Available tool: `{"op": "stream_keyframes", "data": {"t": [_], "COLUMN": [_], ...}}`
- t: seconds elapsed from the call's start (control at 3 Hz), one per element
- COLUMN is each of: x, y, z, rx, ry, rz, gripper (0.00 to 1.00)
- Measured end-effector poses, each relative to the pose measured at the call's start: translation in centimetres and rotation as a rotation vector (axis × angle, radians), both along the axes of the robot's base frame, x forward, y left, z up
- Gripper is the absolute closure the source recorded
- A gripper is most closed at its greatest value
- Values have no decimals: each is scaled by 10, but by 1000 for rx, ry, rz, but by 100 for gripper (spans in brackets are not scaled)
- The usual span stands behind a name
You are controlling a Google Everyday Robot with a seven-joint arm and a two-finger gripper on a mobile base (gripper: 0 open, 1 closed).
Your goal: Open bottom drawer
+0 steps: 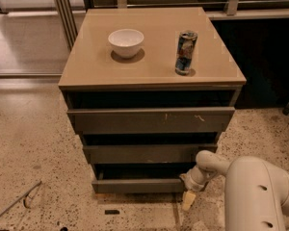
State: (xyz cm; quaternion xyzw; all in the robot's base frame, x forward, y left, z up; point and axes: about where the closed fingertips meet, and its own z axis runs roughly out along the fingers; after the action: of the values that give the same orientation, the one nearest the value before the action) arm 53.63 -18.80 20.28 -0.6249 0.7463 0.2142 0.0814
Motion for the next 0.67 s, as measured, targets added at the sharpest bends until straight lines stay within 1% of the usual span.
{"op": "stream_keyframes", "data": {"t": [0.67], "x": [-42], "y": [-5], "z": [14], "rx": [39], "ry": [94], "rz": [-9], "gripper": [0]}}
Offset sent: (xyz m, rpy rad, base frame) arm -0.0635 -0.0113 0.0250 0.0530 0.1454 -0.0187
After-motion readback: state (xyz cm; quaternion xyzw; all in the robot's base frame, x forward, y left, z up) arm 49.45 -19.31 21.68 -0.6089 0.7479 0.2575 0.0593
